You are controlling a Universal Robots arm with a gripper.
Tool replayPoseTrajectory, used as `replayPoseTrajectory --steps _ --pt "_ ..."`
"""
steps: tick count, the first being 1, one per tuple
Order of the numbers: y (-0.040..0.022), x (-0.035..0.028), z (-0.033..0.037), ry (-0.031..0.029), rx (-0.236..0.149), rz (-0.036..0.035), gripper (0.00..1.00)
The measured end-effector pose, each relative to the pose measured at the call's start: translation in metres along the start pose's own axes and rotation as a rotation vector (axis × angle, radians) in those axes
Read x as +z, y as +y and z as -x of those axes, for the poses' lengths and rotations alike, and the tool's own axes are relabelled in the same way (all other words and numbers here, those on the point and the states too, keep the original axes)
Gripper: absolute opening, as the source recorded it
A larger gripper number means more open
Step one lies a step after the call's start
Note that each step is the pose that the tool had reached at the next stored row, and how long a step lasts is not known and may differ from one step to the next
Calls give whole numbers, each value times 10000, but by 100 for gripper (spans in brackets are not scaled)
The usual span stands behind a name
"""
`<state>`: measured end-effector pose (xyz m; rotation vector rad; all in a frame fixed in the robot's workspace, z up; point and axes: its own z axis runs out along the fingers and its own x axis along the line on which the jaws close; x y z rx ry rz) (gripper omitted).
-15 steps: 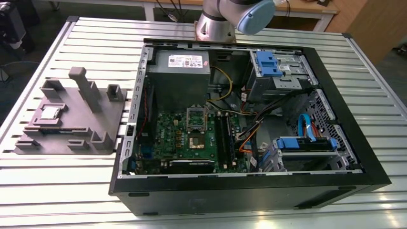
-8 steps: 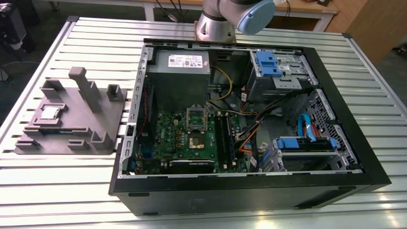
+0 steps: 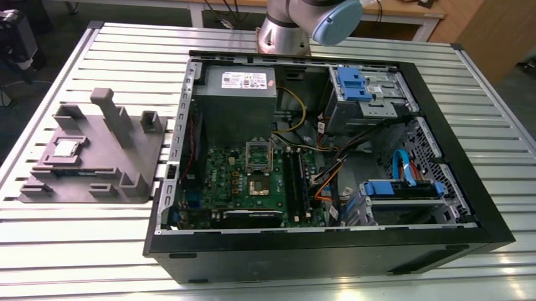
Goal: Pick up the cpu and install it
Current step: 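Pick up the cpu and move it towards the insertion slot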
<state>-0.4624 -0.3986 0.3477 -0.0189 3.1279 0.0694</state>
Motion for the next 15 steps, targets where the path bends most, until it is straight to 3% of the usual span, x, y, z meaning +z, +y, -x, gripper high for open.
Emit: replayPoseTrajectory --steps 9,11,13,15 --pt "-1 26 -1 -1 0 0 59" --pt "-5 46 -1 0 0 -1 59" --pt "-21 107 -2 5 1 0 59" --pt "-22 127 -1 146 5 1 59"
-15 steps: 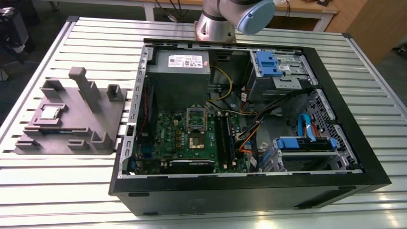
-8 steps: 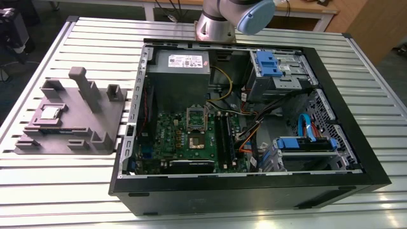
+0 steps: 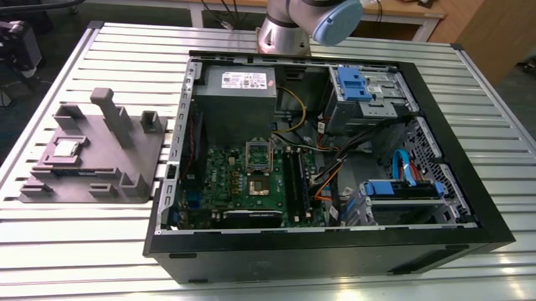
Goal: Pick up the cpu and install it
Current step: 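Pick up the cpu and move it towards the insertion slot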
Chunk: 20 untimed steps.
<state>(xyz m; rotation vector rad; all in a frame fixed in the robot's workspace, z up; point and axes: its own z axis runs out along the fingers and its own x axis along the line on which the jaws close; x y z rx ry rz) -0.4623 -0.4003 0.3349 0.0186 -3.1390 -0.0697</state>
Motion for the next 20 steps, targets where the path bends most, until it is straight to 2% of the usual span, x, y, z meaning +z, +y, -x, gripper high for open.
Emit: replayPoseTrajectory --steps 2,3,4,5,8,10,20 --pt "-1 17 -1 195 4 2 59" --pt "0 23 -1 249 4 4 59" --pt "0 22 -1 250 4 2 59" --pt "-1 22 -1 234 2 -8 59" --pt "-1 28 0 42 -17 -127 59" --pt "-2 36 0 -10 -25 -133 59" --pt "-1 36 -1 -10 -23 -117 59"
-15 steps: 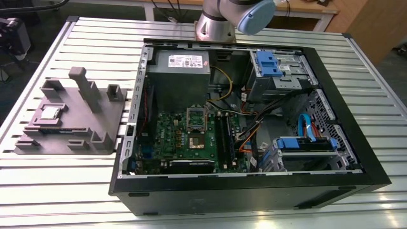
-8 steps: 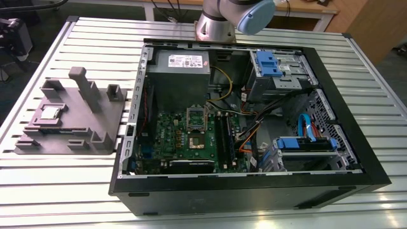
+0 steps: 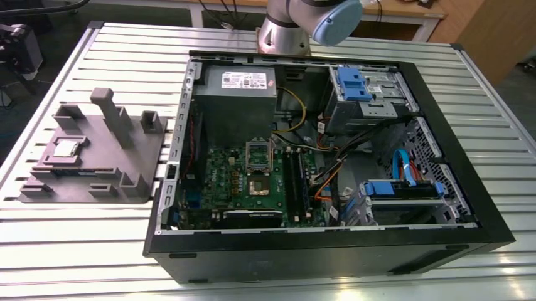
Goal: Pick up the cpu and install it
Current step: 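Pick up the cpu and move it towards the insertion slot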
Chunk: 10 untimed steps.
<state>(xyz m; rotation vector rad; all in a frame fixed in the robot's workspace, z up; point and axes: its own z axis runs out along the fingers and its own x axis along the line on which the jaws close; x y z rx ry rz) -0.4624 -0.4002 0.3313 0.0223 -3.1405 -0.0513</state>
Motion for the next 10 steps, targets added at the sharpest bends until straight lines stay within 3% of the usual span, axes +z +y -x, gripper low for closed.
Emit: replayPoseTrajectory --steps 6,8,10 --pt "-1 28 0 0 0 3 59" --pt "-3 93 0 0 0 3 59" --pt "-3 93 0 0 0 3 59"
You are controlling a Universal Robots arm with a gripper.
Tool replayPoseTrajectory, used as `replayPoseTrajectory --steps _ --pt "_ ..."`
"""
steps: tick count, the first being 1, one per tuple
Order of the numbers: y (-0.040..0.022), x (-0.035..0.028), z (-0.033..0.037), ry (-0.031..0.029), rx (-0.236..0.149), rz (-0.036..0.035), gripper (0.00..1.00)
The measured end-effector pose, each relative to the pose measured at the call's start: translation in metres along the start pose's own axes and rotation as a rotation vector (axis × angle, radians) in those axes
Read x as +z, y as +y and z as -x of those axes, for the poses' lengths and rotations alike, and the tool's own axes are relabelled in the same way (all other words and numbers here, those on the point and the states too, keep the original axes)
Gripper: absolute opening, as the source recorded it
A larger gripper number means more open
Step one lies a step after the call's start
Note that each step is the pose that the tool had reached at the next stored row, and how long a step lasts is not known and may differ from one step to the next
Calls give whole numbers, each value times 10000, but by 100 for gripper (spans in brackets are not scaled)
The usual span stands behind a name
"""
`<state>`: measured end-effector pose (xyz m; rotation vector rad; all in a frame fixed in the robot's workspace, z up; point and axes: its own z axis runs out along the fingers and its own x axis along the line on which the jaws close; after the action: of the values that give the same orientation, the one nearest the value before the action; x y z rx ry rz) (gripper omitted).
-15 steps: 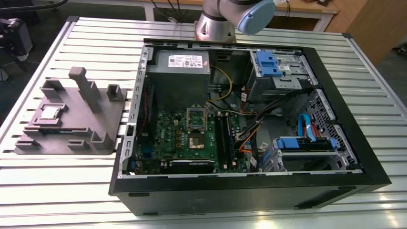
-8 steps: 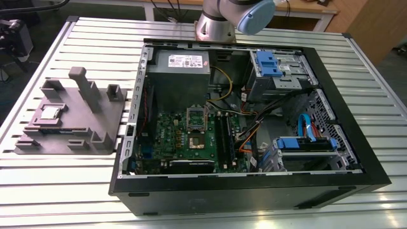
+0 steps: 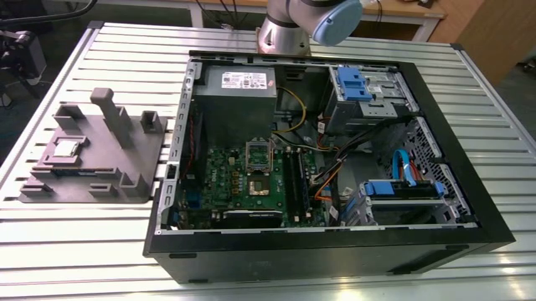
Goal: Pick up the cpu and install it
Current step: 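Pick up the cpu and move it towards the insertion slot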
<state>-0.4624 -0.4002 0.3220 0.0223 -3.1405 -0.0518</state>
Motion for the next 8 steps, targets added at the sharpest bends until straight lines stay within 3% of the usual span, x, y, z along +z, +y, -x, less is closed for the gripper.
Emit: replayPoseTrajectory --steps 8 --pt "0 15 0 0 0 0 59"
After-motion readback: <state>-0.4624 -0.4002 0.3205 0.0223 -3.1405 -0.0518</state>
